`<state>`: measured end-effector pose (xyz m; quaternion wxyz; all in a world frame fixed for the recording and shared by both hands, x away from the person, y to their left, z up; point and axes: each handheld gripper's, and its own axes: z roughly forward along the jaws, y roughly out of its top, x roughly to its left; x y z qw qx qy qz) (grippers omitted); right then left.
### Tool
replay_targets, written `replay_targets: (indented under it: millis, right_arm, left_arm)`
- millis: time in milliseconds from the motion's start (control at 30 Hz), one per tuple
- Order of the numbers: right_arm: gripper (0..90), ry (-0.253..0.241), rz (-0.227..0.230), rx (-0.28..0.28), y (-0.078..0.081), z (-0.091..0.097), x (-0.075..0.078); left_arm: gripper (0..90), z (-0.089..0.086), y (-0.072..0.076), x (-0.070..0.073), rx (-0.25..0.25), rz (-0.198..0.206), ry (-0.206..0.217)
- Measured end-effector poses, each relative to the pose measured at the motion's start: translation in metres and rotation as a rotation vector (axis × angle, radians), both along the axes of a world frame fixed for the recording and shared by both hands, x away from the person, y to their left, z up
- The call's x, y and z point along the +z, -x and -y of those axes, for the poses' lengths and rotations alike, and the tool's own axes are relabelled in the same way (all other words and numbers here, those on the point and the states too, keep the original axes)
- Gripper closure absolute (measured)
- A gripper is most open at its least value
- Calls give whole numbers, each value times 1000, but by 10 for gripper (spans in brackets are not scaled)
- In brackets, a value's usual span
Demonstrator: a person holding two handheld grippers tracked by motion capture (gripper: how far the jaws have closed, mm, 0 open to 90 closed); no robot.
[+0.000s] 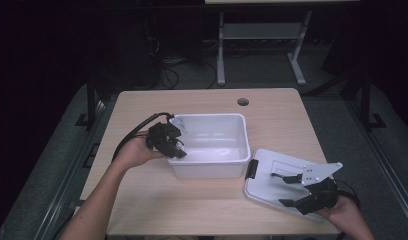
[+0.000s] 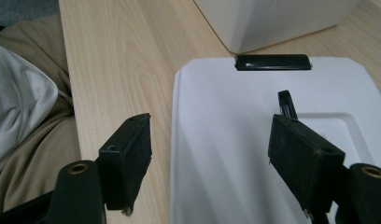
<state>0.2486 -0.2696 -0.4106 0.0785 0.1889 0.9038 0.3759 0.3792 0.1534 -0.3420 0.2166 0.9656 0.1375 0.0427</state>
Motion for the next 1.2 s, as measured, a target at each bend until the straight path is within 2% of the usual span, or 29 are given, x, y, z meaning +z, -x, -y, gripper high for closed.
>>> replay_targets:
  millis: [500,700,1033,1200]
  right_arm:
    - [295,-3,15,2,1,1,3]
    - [295,0,15,0,2,0,4]
    - [295,3,15,-4,2,0,4]
    - [296,13,21,7,2,-3,3]
  left_arm:
    - [593,0,-2,-2,8,0,-11]
    - [629,0,-1,-4,4,2,-33]
    - [623,-4,4,6,4,19,-2]
    - [588,-7,11,17,1,32,18]
